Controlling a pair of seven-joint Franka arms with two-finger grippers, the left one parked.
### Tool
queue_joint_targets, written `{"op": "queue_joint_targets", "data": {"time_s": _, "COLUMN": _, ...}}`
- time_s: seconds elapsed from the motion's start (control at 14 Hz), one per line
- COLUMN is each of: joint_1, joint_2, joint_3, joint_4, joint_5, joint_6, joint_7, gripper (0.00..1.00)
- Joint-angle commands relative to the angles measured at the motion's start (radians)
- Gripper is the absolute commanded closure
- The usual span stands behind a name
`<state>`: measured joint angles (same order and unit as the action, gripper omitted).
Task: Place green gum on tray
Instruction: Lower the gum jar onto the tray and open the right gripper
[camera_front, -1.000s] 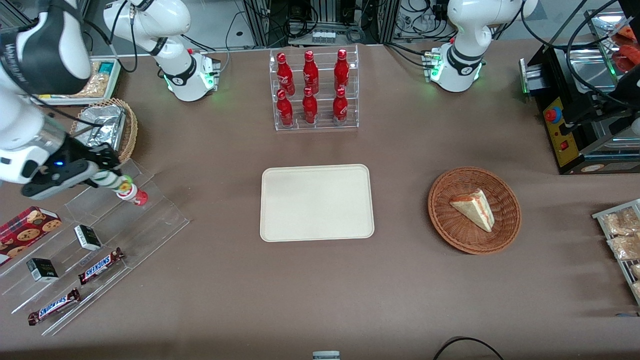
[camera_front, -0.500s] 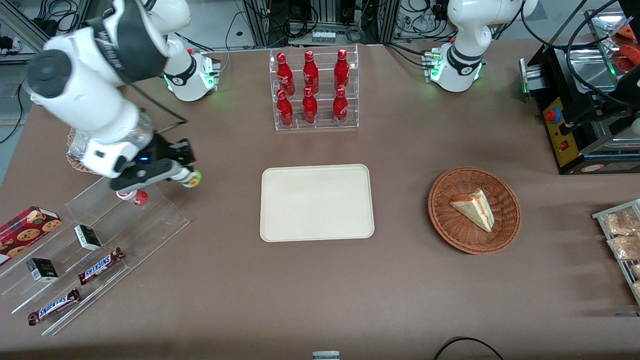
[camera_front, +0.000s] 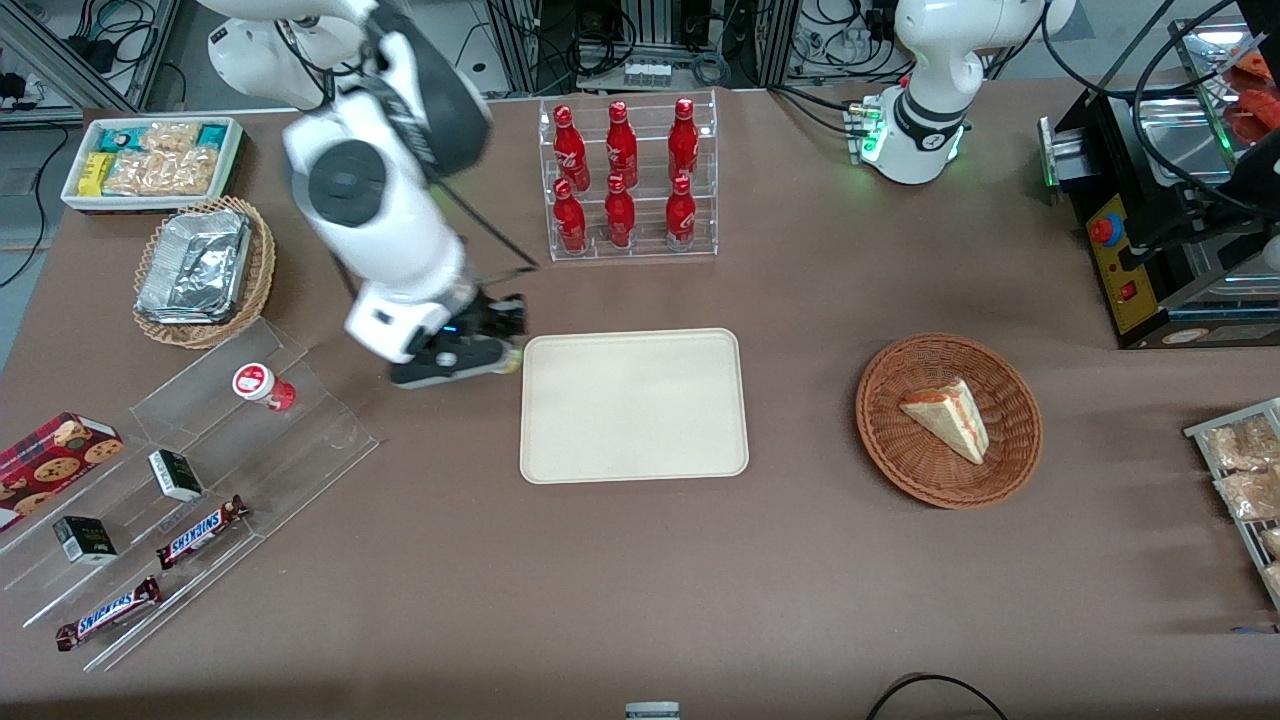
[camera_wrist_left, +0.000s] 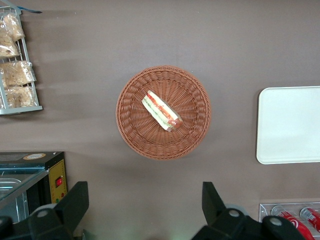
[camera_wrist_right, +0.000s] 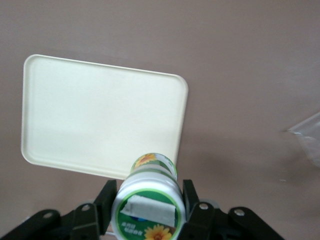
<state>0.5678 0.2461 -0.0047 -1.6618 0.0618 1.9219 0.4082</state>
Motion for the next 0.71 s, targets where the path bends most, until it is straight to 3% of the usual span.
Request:
{"op": "queue_joint_targets", "data": {"time_s": 0.0, "joint_1": 0.07, "joint_2": 0.116, "joint_3": -0.014, "joint_4": 0.07, "joint_5": -0.005, "joint_6": 0.073, "joint_7": 0.113, "gripper": 1.0}}
{"op": "queue_joint_targets", "data": {"time_s": 0.36, "joint_1": 0.168, "joint_2": 0.266, "joint_3": -0.014, "joint_4": 0.08, "joint_5": -0.108, "joint_6": 0.241, "joint_7": 0.311, "gripper": 1.0}}
{"op": "queue_joint_targets", "data": {"time_s": 0.64, "joint_1": 0.204, "joint_2": 0.367, "joint_3": -0.014, "joint_4": 0.125, "joint_5": -0.112, "joint_6": 0.307, "joint_7": 0.405, "gripper": 1.0}}
